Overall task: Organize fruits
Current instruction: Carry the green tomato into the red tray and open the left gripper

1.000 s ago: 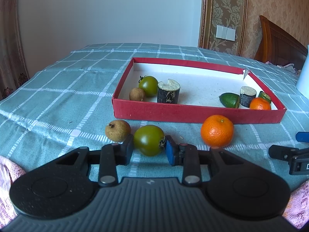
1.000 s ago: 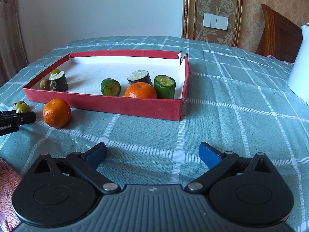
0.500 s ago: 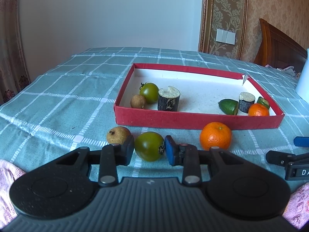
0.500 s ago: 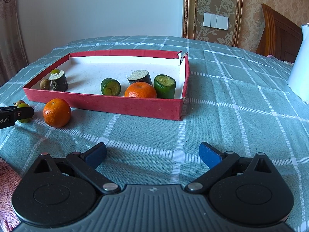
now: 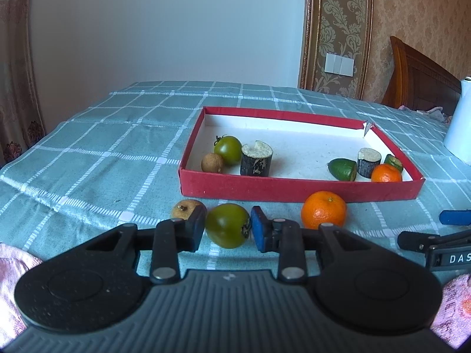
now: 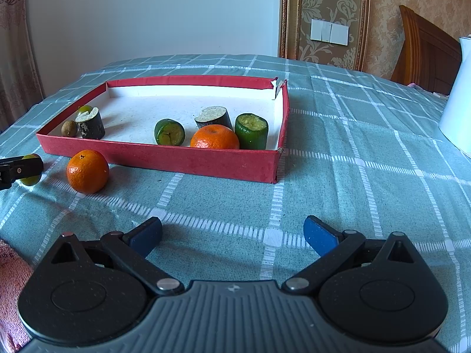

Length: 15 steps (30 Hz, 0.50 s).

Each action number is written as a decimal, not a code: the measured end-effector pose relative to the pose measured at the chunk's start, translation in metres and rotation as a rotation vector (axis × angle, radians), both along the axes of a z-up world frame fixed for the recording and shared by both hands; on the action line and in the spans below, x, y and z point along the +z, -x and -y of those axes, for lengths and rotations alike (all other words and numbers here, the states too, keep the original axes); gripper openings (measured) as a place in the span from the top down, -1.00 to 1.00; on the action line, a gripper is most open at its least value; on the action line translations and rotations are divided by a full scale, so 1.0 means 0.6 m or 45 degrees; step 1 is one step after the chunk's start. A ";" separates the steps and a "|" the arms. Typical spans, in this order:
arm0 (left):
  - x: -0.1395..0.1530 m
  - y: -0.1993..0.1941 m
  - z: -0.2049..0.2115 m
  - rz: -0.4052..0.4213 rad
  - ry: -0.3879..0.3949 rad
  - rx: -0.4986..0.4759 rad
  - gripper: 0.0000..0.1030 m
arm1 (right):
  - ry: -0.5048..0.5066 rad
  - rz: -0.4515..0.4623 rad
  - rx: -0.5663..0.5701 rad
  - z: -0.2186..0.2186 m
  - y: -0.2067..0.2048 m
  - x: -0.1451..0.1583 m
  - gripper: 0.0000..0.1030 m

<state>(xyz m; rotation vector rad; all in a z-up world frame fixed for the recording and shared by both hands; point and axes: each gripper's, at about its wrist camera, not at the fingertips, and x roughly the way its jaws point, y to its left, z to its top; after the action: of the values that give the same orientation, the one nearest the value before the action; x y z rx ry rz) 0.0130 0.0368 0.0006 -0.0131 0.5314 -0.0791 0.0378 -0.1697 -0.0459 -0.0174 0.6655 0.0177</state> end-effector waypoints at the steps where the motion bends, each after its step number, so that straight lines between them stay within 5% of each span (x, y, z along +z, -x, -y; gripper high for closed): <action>1: 0.003 0.002 0.000 0.007 -0.001 -0.002 0.41 | 0.000 0.000 0.000 0.000 0.000 0.000 -1.00; 15: 0.065 -0.066 0.074 0.103 -0.102 -0.062 0.41 | -0.005 0.001 0.003 -0.003 0.000 -0.001 -1.00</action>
<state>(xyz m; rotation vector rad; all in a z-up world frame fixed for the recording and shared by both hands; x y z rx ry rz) 0.0525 -0.0076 0.0396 0.0807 0.4535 -0.1058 0.0376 -0.1677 -0.0463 -0.0143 0.6649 0.0214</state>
